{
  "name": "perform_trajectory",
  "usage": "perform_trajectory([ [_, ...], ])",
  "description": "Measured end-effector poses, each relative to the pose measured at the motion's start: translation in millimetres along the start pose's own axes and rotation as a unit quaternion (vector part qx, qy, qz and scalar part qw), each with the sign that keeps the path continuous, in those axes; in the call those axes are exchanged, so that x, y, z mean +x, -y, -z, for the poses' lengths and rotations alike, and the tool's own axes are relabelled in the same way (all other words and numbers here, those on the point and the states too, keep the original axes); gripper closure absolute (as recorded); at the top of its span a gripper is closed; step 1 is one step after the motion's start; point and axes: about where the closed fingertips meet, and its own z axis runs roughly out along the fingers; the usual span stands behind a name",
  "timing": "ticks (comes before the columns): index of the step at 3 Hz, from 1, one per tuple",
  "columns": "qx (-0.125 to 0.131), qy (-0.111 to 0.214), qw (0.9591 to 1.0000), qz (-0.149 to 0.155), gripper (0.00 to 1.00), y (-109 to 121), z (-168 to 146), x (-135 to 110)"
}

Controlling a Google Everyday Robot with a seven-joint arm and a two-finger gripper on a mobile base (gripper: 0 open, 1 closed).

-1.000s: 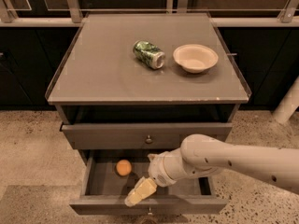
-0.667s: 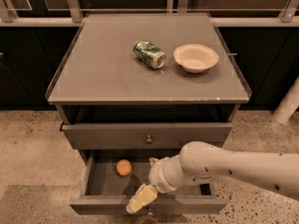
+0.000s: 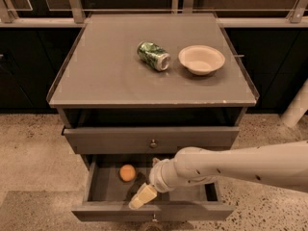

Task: Pick orange from middle drawer and place on counter

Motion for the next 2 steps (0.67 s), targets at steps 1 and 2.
perform_trajectory([
  [1, -0.001, -0.003, 0.9999, -0.016, 0.0, 5, -15, 10],
  [2, 0.013, 0.016, 0.9994, -0.027, 0.0, 15, -42, 18],
])
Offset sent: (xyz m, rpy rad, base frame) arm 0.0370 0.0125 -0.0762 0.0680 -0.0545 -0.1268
